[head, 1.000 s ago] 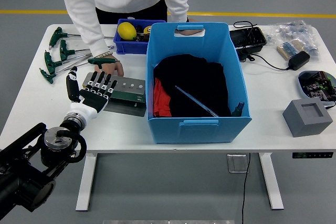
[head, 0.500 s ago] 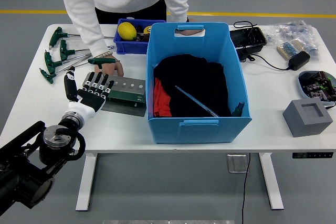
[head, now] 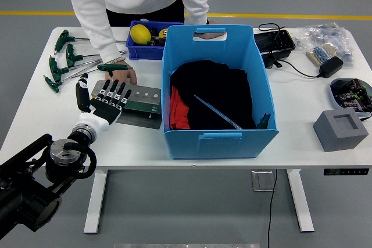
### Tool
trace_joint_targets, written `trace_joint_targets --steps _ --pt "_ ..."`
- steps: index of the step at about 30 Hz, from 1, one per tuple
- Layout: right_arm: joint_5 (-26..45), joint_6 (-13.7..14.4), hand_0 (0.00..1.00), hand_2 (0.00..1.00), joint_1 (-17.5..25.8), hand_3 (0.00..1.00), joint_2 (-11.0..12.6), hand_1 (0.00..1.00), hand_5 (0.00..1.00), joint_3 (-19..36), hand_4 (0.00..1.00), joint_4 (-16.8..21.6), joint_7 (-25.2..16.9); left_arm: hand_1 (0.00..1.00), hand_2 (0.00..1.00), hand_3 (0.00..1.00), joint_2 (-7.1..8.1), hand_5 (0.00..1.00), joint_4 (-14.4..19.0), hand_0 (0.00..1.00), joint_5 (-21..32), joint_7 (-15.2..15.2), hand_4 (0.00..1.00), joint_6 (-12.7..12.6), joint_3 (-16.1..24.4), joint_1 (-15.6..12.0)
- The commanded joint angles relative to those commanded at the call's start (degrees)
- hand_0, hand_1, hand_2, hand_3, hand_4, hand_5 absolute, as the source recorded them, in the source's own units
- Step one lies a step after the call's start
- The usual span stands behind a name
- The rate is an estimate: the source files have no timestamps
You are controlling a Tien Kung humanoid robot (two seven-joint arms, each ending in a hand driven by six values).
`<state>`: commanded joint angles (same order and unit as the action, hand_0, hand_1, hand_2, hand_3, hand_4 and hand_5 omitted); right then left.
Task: Lift tool from toolbox,place it in box,lift tool from toolbox,place it in box
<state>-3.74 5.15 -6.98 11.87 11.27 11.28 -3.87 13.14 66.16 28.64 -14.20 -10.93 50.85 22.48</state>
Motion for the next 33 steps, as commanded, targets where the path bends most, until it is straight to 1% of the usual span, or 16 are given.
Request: trace_joint_targets --steps 7,11,16,25,33 --pt "0.09 -0.02 0.681 0.71 -0.18 0.572 -0.01 0.655 0.732 -0.23 0.784 0.02 0.02 0.782 0.875 0.933 0.15 0.753 -1.61 0.801 0.98 0.05 0.791 0.17 -0.75 1.48" --pt "-0.13 -0.01 0.681 0.71 -0.43 0.572 0.09 0.655 0.732 0.01 0.784 0.07 0.01 0.782 0.875 0.933 0.53 0.753 -2.72 0.801 1.67 0.18 0.791 0.34 -1.39 2.82" --pt "0.02 -0.02 0.682 0.71 -0.52 0.571 0.11 0.655 0.732 -0.1 0.784 0.03 0.03 0.783 0.874 0.934 0.82 0.752 -3.43 0.801 2.09 0.32 0.791 0.5 -1.66 3.81" --pt "0.13 -0.06 0.681 0.71 -0.7 0.571 0.02 0.655 0.733 -0.53 0.784 0.1 0.05 0.782 0.872 0.933 0.68 0.757 -5.24 0.801 3.49 0.69 0.792 1.02 -2.6 5.66" --pt "0.13 -0.05 0.681 0.71 -0.89 0.571 0.06 0.655 0.733 -0.64 0.783 0.13 0.06 0.782 0.868 0.933 0.55 0.755 -6.34 0.801 4.03 1.11 0.792 1.26 -3.12 6.68"
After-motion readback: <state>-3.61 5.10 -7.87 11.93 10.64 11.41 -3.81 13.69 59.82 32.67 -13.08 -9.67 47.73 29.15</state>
